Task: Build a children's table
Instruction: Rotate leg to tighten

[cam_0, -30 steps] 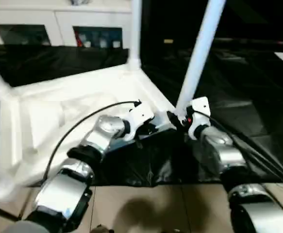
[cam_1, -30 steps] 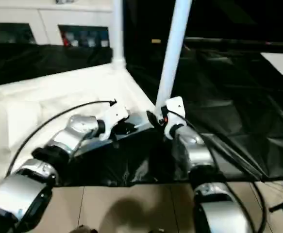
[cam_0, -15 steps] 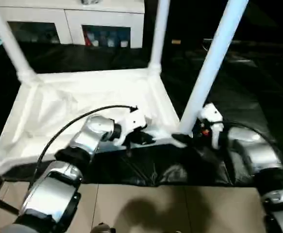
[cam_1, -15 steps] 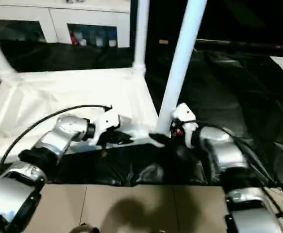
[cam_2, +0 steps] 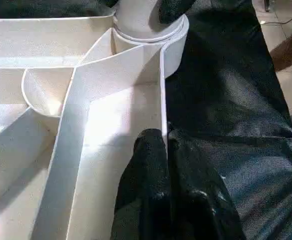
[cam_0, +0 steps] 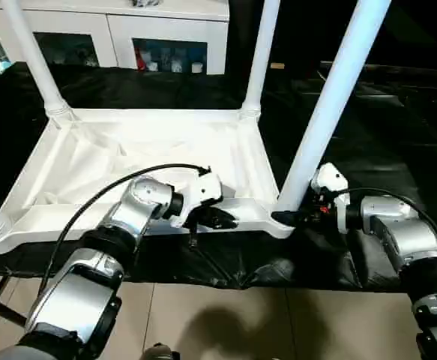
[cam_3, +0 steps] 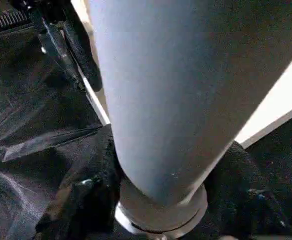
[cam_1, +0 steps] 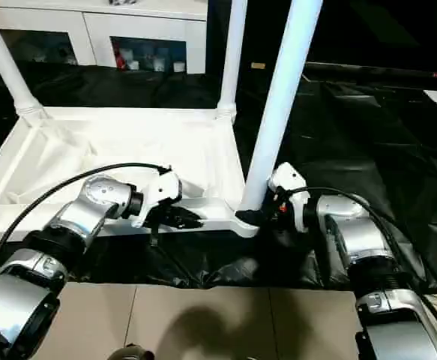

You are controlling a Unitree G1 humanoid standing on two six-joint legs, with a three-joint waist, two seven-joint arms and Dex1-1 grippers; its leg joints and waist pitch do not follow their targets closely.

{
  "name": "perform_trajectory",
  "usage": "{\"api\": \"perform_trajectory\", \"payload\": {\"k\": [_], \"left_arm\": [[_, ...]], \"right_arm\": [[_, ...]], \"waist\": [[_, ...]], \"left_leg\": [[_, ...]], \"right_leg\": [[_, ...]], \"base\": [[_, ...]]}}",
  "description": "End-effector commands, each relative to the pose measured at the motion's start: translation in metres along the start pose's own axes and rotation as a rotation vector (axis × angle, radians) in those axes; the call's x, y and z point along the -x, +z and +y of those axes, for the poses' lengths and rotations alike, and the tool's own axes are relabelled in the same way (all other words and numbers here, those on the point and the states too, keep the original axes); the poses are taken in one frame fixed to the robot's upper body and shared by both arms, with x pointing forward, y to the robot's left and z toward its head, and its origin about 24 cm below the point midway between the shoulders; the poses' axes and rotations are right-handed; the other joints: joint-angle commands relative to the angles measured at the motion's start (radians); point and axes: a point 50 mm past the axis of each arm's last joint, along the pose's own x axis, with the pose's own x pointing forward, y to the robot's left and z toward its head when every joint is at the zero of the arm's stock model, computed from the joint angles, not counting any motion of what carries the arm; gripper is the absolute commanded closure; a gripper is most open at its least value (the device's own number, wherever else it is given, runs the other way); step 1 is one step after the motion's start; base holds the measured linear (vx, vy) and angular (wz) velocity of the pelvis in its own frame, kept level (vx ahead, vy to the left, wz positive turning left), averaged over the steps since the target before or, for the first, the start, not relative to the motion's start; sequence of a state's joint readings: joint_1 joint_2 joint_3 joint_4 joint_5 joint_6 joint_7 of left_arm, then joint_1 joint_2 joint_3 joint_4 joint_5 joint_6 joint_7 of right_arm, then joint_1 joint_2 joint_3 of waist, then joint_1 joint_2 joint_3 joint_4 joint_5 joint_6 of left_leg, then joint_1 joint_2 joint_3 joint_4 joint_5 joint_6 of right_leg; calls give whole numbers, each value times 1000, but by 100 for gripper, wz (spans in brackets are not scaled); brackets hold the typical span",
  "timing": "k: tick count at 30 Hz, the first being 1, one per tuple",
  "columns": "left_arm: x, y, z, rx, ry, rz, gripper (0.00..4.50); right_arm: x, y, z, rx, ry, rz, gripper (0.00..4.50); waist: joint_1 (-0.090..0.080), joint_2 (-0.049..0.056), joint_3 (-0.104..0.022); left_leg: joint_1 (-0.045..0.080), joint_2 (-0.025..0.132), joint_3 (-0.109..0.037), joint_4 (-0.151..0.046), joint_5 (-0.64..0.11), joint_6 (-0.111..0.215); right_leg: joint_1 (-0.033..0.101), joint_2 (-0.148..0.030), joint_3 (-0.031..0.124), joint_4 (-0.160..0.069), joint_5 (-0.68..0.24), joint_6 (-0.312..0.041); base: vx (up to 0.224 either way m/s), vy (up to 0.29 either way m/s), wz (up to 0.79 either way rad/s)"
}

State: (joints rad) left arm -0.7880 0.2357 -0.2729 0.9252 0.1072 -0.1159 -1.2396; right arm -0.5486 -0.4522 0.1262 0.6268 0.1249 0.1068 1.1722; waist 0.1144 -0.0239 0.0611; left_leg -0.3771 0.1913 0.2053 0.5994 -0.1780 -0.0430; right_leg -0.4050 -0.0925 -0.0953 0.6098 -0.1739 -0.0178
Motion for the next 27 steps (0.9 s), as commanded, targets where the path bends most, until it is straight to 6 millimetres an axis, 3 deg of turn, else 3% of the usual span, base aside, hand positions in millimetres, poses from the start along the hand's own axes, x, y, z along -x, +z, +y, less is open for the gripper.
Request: {"api": "perform_trajectory", "payload": {"k": [1,8,10,12,15,16,17,18,19,20,21,23,24,27], "left_arm": [[-8,19,2,-75,-14,-44,450],[-11,18,5,-49,47,-30,450],[-14,18,10,-25,118,-23,450],[-18,22,15,0,196,-24,450],[-22,26,18,12,243,-27,450],[-32,33,21,33,302,-35,450],[-37,37,21,44,330,-39,450],[-40,39,22,51,347,-42,450],[-40,39,22,51,347,-42,450],[-49,47,22,74,387,-58,450],[-52,49,22,81,399,-62,450],[-58,54,21,85,411,-71,450],[-63,58,19,80,407,-78,450],[-68,61,17,69,397,-84,450]], "right_arm": [[-18,-1,17,15,136,22,251],[-19,-7,18,-44,84,-14,257],[-22,-9,15,-83,8,-44,257],[-26,-13,11,-121,-93,-63,257],[-32,-16,9,-154,-190,-72,257],[-42,-21,7,-223,-326,-89,257],[-48,-22,8,-255,-381,-95,257],[-52,-22,8,-274,-413,-98,257],[-52,-22,8,-274,-413,-98,257],[-65,-22,9,-335,-518,-102,257],[-69,-21,9,-357,-551,-102,257],[-77,-20,7,-413,-639,-98,257],[-83,-17,6,-449,-692,-105,257],[-89,-13,6,-472,-737,-115,257]], "waist": [[-1,-8,-71],[-1,-11,-73],[-1,-10,-70],[-7,-11,-65],[-12,-16,-63],[-14,-16,-62],[-20,-12,-61],[-23,-6,-61],[-26,-11,-62],[-27,-5,-63],[-36,-7,-64],[-36,-8,-68],[-37,4,-68],[-40,2,-70]], "left_leg": [[19,55,-24,-70,-209,52],[18,55,-24,-69,-196,57],[21,54,-24,-70,-214,51],[29,52,-27,-73,-265,26],[27,51,-32,-77,-283,11],[29,51,-34,-78,-293,8],[33,52,-33,-80,-304,-3],[35,50,-38,-81,-325,-14],[31,49,-37,-81,-324,-14],[32,50,-39,-82,-321,-13],[31,50,-38,-84,-327,-20],[28,48,-38,-84,-311,-14],[29,50,-36,-86,-301,-16],[28,48,-34,-85,-294,-16]], "right_leg": [[50,-77,56,-77,-244,-226],[50,-75,56,-73,-220,-228],[48,-77,56,-79,-253,-222],[42,-79,56,-94,-360,-196],[42,-82,54,-102,-435,-165],[41,-83,53,-106,-457,-153],[33,-82,55,-108,-469,-151],[35,-83,51,-111,-491,-147],[38,-82,51,-113,-491,-141],[38,-83,52,-112,-469,-142],[35,-81,53,-110,-449,-152],[43,-81,52,-108,-417,-152],[38,-80,56,-105,-372,-167],[43,-77,56,-98,-305,-185]], "base": [[0,0,0],[0,0,0],[0,0,0],[0,0,0],[0,0,0],[0,0,0],[0,0,0],[0,0,0],[0,0,0],[0,0,0],[0,0,0],[0,0,0],[0,0,0],[0,0,0]]}}
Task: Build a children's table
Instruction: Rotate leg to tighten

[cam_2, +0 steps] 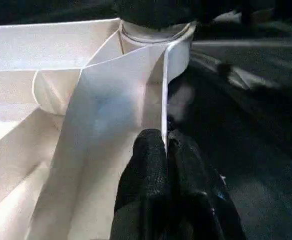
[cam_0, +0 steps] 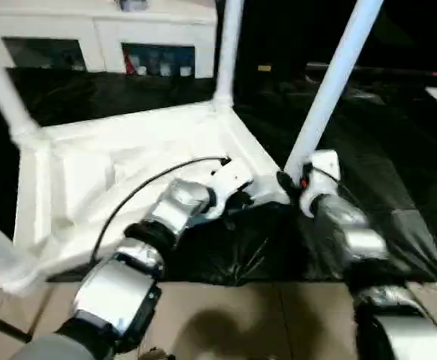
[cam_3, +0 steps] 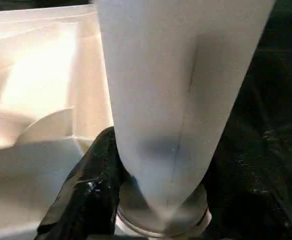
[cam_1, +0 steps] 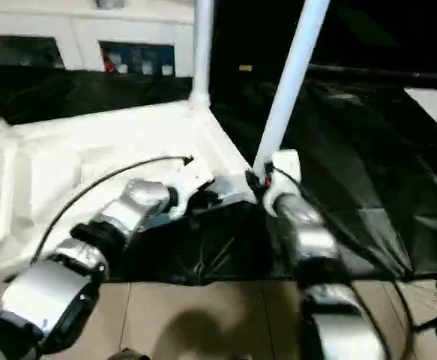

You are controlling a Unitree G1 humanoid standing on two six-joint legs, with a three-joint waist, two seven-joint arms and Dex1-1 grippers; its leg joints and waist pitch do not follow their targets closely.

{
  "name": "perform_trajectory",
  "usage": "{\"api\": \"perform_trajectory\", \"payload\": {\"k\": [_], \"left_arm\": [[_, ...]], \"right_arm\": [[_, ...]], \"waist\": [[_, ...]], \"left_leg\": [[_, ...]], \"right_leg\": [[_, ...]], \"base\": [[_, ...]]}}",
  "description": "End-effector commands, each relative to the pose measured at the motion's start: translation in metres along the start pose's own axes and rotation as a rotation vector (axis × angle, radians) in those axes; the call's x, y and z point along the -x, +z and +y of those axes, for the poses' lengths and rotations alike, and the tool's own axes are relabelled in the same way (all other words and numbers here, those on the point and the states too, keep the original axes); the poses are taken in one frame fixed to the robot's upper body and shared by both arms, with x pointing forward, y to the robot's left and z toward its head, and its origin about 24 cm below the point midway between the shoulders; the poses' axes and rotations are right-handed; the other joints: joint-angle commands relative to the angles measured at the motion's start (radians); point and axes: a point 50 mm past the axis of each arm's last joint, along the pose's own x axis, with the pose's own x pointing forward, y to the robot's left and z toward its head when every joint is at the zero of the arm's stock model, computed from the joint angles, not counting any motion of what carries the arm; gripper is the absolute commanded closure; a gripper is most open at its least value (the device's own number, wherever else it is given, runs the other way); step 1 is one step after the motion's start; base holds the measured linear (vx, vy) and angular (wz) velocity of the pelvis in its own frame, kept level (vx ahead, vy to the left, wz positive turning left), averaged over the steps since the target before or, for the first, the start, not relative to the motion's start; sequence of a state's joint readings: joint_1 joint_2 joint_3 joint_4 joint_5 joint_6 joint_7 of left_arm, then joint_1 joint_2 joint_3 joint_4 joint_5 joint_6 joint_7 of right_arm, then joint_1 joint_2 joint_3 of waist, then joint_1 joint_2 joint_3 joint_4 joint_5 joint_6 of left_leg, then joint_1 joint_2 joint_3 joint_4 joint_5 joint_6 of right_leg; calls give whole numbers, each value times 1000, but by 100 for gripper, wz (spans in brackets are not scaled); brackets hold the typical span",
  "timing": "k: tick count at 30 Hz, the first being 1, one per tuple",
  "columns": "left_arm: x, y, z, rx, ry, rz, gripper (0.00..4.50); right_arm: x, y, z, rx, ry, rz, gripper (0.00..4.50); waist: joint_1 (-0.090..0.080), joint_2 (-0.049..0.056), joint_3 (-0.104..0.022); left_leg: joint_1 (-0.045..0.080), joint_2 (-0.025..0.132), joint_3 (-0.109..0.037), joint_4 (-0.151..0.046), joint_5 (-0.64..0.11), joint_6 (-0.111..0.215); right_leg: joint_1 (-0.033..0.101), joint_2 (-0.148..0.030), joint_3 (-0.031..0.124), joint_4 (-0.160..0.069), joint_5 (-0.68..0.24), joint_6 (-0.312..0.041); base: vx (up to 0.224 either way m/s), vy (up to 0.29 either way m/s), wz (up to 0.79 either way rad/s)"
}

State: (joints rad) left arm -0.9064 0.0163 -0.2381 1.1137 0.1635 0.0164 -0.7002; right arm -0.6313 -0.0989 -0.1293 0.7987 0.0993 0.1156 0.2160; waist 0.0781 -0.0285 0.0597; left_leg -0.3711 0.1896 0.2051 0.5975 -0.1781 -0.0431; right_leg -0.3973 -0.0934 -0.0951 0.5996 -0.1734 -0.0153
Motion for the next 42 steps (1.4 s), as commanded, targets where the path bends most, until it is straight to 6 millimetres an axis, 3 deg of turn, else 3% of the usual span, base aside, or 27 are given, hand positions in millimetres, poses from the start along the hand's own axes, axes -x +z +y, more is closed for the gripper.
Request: {"api": "perform_trajectory", "payload": {"k": [1,7,10,11,12,14,15,17,19,20,22,24,27,28,29,30,31,32,33,34,35,38,41,42], "left_arm": [[-11,37,-9,-61,-6,-120,450],[-9,34,-10,-124,-35,-123,450],[-6,31,-7,-131,-36,-140,450],[-6,30,-7,-129,-37,-143,450],[-5,29,-7,-123,-41,-145,406],[-3,25,-6,-115,-53,-143,395],[0,22,-5,-111,-68,-137,377],[4,16,-3,-106,-85,-131,367],[7,13,-1,-98,-86,-134,355],[9,13,2,-94,-82,-139,345],[19,11,10,-80,-75,-157,323],[30,8,19,-57,-64,-158,318],[44,2,27,-43,-69,-143,295],[49,0,29,-41,-79,-139,280],[57,-2,31,-30,-95,-135,278],[70,-6,33,-13,-126,-125,274],[79,-9,34,-1,-152,-115,263],[91,-14,33,9,-189,-89,263],[100,-19,31,18,-222,-64,239],[107,-22,30,30,-244,-44,234],[111,-25,29,38,-257,-32,231],[123,-33,22,69,-279,11,207],[128,-39,15,80,-287,53,189],[128,-43,12,76,-274,84,189]], "right_arm": [[-3,-28,36,-59,89,106,222],[-2,-20,35,-13,62,49,167],[8,-15,25,66,47,3,136],[10,-15,24,76,44,-1,136],[14,-15,21,90,38,-12,134],[23,-14,16,100,28,-29,134],[32,-12,11,103,19,-46,134],[47,-10,8,124,23,-69,134],[56,-12,11,143,48,-69,134],[60,-13,12,149,61,-68,134],[67,-13,20,158,113,-77,134],[69,-11,26,144,145,-86,134],[70,-7,29,135,164,-86,134],[70,-6,30,137,172,-85,134],[69,-4,32,132,185,-85,134],[67,-2,34,126,203,-82,134],[66,-1,36,125,215,-77,134],[64,0,37,127,229,-73,134],[61,0,38,129,240,-70,134],[58,1,38,124,250,-67,134],[56,2,38,119,257,-65,134],[44,6,42,105,283,-60,134],[31,11,48,106,305,-56,134],[24,15,52,117,308,-56,134]], "waist": [[-4,5,-70],[-2,5,-73],[7,10,-70],[8,7,-71],[7,6,-71],[9,8,-69],[9,14,-67],[12,15,-70],[8,14,-73],[6,19,-72],[6,13,-69],[4,21,-68],[0,13,-65],[2,18,-65],[4,12,-65],[2,19,-66],[0,10,-65],[0,14,-66],[-2,0,-64],[-1,0,-64],[-4,9,-61],[-1,9,-57],[3,9,-60],[3,19,-61]], "left_leg": [[19,48,-32,-82,-278,-6],[19,48,-27,-79,-223,29],[21,49,-27,-80,-221,33],[21,49,-27,-80,-213,34],[18,49,-28,-81,-207,36],[19,48,-28,-81,-224,39],[18,47,-28,-82,-230,38],[18,54,-32,-86,-233,41],[13,52,-31,-85,-211,50],[14,50,-31,-83,-209,52],[11,49,-30,-82,-211,55],[11,49,-31,-84,-220,50],[18,52,-30,-88,-247,31],[19,53,-31,-88,-245,27],[19,56,-32,-90,-239,23],[22,59,-31,-91,-232,15],[18,59,-31,-92,-217,13],[20,59,-30,-93,-211,9],[19,60,-28,-93,-200,9],[22,60,-28,-94,-203,3],[24,57,-25,-94,-203,-4],[30,56,-22,-95,-223,-28],[28,55,-24,-95,-210,-41],[28,54,-25,-94,-205,-49]], "right_leg": [[39,-76,56,-84,-268,-194],[44,-73,57,-72,-157,-227],[45,-73,58,-77,-179,-208],[46,-73,58,-75,-171,-204],[48,-74,59,-73,-165,-206],[47,-76,58,-80,-207,-199],[47,-75,59,-82,-221,-196],[49,-73,59,-79,-186,-184],[51,-74,59,-73,-142,-197],[49,-74,58,-74,-141,-204],[52,-76,59,-77,-162,-203],[49,-75,59,-79,-192,-195],[43,-71,59,-81,-229,-196],[43,-73,60,-79,-229,-198],[42,-76,61,-74,-231,-201],[38,-74,62,-71,-214,-207],[39,-73,63,-64,-196,-212],[40,-73,63,-62,-189,-214],[37,-74,63,-59,-189,-214],[36,-75,64,-58,-197,-214],[31,-72,65,-61,-209,-208],[26,-70,66,-64,-221,-203],[31,-70,67,-57,-191,-202],[31,-71,67,-53,-172,-207]], "base": [[0,0,0],[0,0,0],[0,0,0],[0,0,0],[0,0,0],[0,0,0],[0,0,0],[0,0,0],[0,0,0],[0,0,0],[0,0,0],[0,0,0],[0,0,0],[0,0,0],[0,0,0],[0,0,0],[0,0,0],[0,0,0],[0,0,0],[0,0,0],[0,0,0],[0,0,0],[0,0,0],[0,0,0]]}}
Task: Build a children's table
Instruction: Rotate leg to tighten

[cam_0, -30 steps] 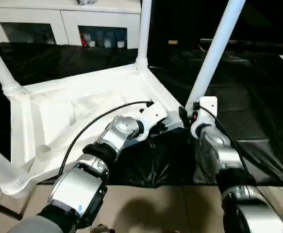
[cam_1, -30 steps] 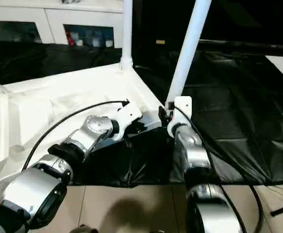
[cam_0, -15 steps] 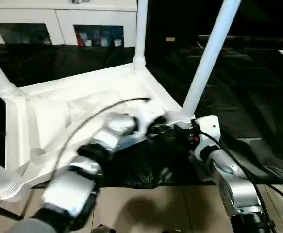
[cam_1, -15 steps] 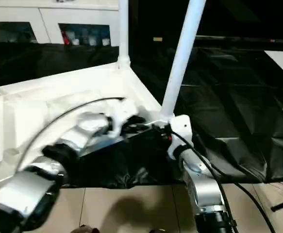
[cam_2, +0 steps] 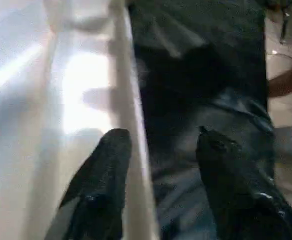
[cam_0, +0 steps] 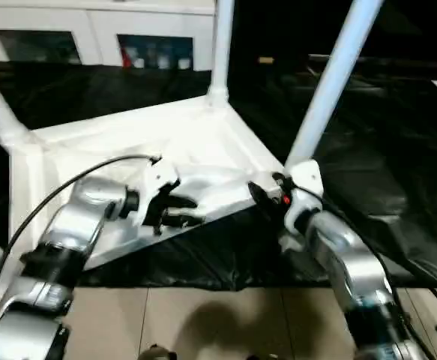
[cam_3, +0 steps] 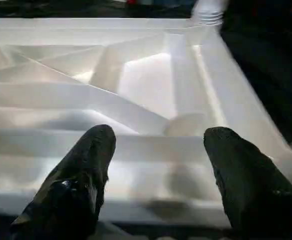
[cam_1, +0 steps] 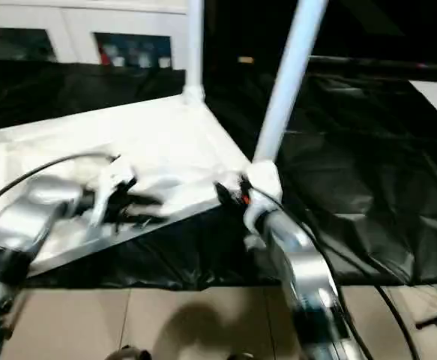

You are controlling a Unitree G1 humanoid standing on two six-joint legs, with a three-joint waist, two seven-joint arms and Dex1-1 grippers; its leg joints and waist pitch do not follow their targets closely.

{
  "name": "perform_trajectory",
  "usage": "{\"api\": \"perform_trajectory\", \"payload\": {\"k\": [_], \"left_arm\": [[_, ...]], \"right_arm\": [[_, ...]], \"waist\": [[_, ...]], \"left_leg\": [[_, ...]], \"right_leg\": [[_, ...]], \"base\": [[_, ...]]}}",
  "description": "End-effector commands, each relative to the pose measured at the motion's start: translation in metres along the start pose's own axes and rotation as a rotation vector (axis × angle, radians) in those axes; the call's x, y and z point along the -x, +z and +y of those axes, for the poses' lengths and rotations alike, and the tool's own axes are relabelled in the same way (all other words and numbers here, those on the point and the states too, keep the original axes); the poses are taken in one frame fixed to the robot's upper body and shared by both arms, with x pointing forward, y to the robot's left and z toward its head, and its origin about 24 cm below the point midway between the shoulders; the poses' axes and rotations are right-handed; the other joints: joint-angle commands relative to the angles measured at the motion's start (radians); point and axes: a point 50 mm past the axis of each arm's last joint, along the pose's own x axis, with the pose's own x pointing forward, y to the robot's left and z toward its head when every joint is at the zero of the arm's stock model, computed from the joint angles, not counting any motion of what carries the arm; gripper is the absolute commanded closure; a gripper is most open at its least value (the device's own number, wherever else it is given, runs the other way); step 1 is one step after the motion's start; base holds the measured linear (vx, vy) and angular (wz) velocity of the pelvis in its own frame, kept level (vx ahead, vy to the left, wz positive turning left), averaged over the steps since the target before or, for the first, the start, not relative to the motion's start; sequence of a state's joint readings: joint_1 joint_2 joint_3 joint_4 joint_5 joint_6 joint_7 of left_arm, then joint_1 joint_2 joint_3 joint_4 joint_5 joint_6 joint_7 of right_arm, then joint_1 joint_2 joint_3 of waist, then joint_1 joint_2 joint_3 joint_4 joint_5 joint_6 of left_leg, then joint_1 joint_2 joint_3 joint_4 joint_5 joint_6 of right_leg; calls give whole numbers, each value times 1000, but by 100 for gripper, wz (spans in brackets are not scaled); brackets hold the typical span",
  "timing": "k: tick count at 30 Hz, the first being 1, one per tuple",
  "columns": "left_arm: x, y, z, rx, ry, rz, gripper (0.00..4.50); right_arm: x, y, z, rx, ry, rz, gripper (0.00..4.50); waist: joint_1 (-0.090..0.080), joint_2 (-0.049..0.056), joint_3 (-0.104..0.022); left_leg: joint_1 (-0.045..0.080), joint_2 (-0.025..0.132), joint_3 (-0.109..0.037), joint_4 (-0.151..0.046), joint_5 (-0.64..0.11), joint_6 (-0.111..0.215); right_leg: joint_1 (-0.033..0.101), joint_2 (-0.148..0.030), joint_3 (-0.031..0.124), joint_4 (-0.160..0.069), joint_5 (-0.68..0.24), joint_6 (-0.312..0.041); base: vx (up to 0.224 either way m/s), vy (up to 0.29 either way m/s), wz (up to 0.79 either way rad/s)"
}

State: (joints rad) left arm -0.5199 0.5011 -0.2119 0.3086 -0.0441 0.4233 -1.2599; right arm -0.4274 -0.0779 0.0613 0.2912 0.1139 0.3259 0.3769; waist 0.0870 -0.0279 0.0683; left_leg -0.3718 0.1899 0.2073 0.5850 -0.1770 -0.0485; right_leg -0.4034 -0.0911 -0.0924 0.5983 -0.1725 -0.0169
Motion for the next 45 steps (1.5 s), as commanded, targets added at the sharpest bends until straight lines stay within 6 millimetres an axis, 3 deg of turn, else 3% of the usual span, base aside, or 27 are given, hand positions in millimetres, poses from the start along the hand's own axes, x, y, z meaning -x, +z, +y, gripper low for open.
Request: {"api": "perform_trajectory", "payload": {"k": [1,2,3,6,9,16,23,37,40,45], "left_arm": [[-3,2,-5,-17,-4,30,174],[-3,-3,-6,-21,47,78,160],[-3,-5,-6,-19,74,96,154],[0,-9,-5,-8,116,156,129],[3,-5,-9,-5,97,143,109],[6,11,-12,12,84,22,54],[9,6,-1,-39,196,87,1],[8,13,22,-243,410,141,1],[6,19,29,-287,466,121,1],[-4,25,29,-314,485,68,1]], "right_arm": [[-6,3,-2,11,-6,-4,134],[-17,11,-5,1,-35,-14,134],[-21,14,-7,-15,-57,-19,134],[-31,22,-15,-78,-127,-42,134],[-35,25,-24,-161,-196,-55,134],[-36,21,-39,-191,-292,-41,134],[-36,17,-45,-179,-320,-29,134],[-24,16,-70,-167,-430,-47,134],[-15,13,-82,-163,-480,-54,134],[10,5,-112,-168,-604,-57,134]], "waist": [[-10,14,-70],[-5,14,-72],[-10,11,-70],[-9,12,-71],[-9,8,-73],[-6,8,-73],[-6,9,-75],[0,6,-79],[1,8,-80],[12,16,-85]], "left_leg": [[25,51,-26,-81,-202,-45],[31,52,-24,-78,-203,-47],[23,49,-27,-80,-195,-45],[30,49,-24,-77,-207,-49],[28,47,-25,-77,-200,-47],[28,44,-23,-73,-218,-52],[27,44,-25,-72,-211,-47],[24,43,-24,-67,-198,-42],[27,42,-23,-65,-200,-43],[22,41,-23,-60,-175,-39]], "right_leg": [[40,-70,65,-52,-168,-205],[38,-73,66,-51,-156,-208],[45,-70,66,-51,-165,-207],[40,-71,69,-54,-200,-197],[42,-66,67,-50,-188,-190],[40,-64,65,-49,-199,-193],[41,-63,64,-49,-207,-177],[42,-63,63,-46,-187,-180],[39,-60,62,-46,-176,-177],[46,-62,61,-39,-119,-190]], "base": [[0,0,0],[0,0,0],[0,0,0],[0,0,0],[0,0,0],[0,0,0],[0,0,0],[0,0,0],[0,0,0],[0,0,0]]}}
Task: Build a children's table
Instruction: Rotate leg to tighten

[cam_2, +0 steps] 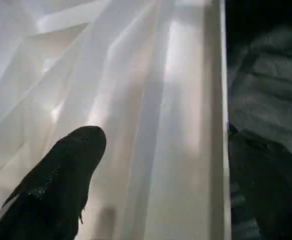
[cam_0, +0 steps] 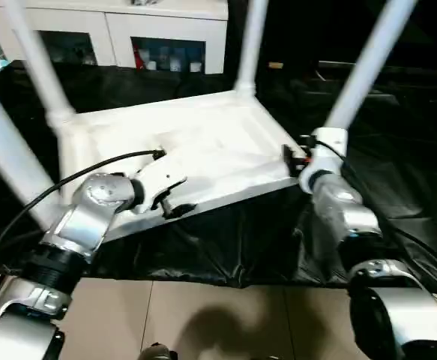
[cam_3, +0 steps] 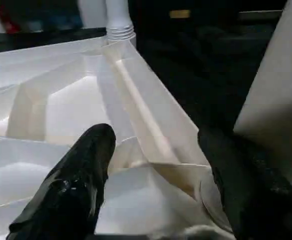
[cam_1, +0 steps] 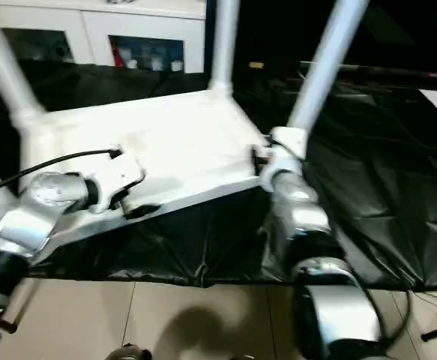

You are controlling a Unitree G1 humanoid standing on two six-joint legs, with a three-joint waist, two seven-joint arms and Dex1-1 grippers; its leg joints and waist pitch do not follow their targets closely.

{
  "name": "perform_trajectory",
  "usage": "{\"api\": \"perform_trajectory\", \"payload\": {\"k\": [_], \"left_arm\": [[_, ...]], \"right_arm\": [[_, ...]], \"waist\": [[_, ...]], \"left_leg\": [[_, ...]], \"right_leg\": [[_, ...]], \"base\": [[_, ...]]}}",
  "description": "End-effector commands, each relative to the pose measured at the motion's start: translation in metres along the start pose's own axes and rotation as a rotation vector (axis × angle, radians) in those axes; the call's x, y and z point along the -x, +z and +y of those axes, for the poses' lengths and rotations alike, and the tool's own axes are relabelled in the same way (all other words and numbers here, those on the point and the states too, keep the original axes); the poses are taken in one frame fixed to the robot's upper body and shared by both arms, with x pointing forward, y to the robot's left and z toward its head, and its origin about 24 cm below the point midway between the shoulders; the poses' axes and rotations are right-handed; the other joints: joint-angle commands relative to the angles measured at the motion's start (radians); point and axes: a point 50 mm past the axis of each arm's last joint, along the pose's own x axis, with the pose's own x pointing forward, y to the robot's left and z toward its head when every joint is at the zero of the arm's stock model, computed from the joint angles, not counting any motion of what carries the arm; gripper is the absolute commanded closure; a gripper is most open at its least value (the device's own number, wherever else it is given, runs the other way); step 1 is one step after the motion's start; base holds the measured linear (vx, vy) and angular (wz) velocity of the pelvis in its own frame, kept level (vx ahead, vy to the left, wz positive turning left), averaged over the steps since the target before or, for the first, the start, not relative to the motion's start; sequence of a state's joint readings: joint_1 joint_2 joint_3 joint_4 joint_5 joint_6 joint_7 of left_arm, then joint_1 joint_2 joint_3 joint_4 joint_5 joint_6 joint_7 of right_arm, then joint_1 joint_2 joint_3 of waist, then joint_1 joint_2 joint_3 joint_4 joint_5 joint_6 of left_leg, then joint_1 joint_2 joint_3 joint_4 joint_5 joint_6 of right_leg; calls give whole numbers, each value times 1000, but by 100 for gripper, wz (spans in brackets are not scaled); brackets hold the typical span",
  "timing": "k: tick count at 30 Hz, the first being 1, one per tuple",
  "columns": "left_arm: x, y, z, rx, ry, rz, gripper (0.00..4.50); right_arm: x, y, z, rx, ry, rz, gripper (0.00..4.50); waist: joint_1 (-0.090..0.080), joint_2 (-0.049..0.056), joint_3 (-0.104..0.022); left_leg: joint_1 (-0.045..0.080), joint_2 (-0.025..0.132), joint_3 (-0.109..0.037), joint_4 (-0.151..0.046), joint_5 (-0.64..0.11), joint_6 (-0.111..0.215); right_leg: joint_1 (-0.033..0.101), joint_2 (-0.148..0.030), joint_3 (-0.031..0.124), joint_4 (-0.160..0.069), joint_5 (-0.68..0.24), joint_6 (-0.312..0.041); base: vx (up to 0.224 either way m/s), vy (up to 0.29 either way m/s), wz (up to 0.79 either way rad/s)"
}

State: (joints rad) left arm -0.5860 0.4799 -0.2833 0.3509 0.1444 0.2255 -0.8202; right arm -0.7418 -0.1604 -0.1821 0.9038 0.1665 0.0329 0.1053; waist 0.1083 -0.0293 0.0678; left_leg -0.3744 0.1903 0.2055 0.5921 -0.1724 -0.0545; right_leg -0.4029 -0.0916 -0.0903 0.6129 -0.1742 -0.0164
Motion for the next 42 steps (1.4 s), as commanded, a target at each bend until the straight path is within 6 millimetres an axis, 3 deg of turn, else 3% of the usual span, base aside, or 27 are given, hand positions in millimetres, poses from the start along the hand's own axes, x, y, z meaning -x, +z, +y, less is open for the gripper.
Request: {"api": "perform_trajectory", "payload": {"k": [1,2,6,11,12,14,18,20,21,23,24,28,29,30,31,32,35,36,42], "left_arm": [[0,0,4,-11,36,-1,1],[-1,0,3,-19,39,-5,1],[-6,1,0,-34,60,-48,1],[-9,12,-4,39,156,-161,1],[-9,18,-5,79,180,-219,1],[-8,19,-5,87,183,-231,1],[-3,34,-17,267,134,-425,1],[6,29,-37,371,-46,-451,1],[14,20,-50,402,-155,-420,1],[27,5,-60,444,-245,-369,1],[33,-2,-62,469,-267,-348,1],[57,-23,-59,521,-243,-314,1],[60,-25,-58,528,-236,-313,1],[76,-36,-56,555,-228,-285,1],[83,-39,-56,564,-229,-272,1],[91,-44,-56,579,-235,-247,1],[118,-61,-57,642,-255,-146,1],[133,-70,-56,661,-251,-86,1],[161,-87,-43,709,-171,-17,1]], "right_arm": [[7,-2,-36,-28,-141,1,134],[9,-2,-41,-29,-158,2,134],[15,-5,-58,-55,-217,2,134],[27,-22,-52,-49,-184,21,134],[33,-28,-48,-56,-177,28,134],[34,-29,-47,-57,-175,29,134],[44,-37,-26,3,-86,30,134],[49,-34,-14,48,-8,16,134],[52,-31,-8,69,48,2,134],[57,-26,-1,82,123,-16,134],[59,-24,1,91,156,-22,134],[67,-22,3,120,232,-20,134],[68,-22,2,121,239,-18,134],[72,-24,1,128,271,-4,134],[74,-25,1,131,283,2,134],[76,-26,0,134,300,11,134],[81,-31,-1,160,348,54,134],[84,-35,-2,187,391,84,134],[86,-39,-7,208,407,129,134]], "waist": [[-9,15,-85],[-5,19,-85],[-4,19,-85],[-1,14,-83],[-1,21,-83],[-2,16,-85],[-6,24,-82],[-8,22,-81],[-16,29,-79],[-29,30,-75],[-34,35,-72],[-39,33,-65],[-38,36,-62],[-36,29,-61],[-39,33,-59],[-41,28,-56],[-43,30,-55],[-42,30,-56],[-42,34,-51]], "left_leg": [[24,41,-21,-67,-177,-31],[24,40,-22,-67,-175,-29],[24,39,-22,-67,-208,-31],[22,43,-25,-69,-220,-24],[20,42,-26,-69,-217,-22],[18,43,-27,-70,-212,-18],[18,43,-27,-70,-233,-19],[14,46,-29,-73,-232,-15],[12,43,-28,-74,-242,-8],[9,42,-30,-78,-266,-4],[15,40,-30,-78,-291,-7],[29,40,-30,-80,-349,-22],[29,41,-31,-81,-361,-25],[25,41,-36,-84,-367,-26],[24,42,-36,-86,-375,-26],[26,41,-35,-88,-386,-26],[29,39,-38,-89,-406,-27],[30,40,-40,-87,-410,-26],[36,39,-41,-90,-443,-34]], "right_leg": [[46,-60,59,-54,-110,-193],[46,-59,57,-53,-102,-195],[47,-60,56,-59,-129,-193],[48,-62,55,-63,-148,-182],[50,-61,55,-64,-151,-179],[51,-61,55,-62,-139,-181],[49,-62,54,-65,-160,-191],[52,-65,54,-63,-163,-193],[48,-60,54,-64,-183,-188],[48,-56,55,-70,-231,-171],[43,-53,56,-75,-274,-158],[30,-49,58,-92,-373,-138],[29,-51,59,-94,-388,-137],[35,-55,57,-91,-412,-129],[31,-54,59,-93,-426,-118],[29,-51,58,-98,-445,-110],[25,-52,59,-101,-493,-98],[24,-54,59,-100,-495,-100],[18,-54,61,-107,-517,-102]], "base": [[0,0,0],[0,0,0],[0,0,0],[0,0,0],[0,0,0],[0,0,0],[0,0,0],[0,0,0],[0,0,0],[0,0,0],[0,0,0],[0,0,0],[0,0,0],[0,0,0],[0,0,0],[0,0,0],[0,0,0],[0,0,0],[0,0,0]]}}
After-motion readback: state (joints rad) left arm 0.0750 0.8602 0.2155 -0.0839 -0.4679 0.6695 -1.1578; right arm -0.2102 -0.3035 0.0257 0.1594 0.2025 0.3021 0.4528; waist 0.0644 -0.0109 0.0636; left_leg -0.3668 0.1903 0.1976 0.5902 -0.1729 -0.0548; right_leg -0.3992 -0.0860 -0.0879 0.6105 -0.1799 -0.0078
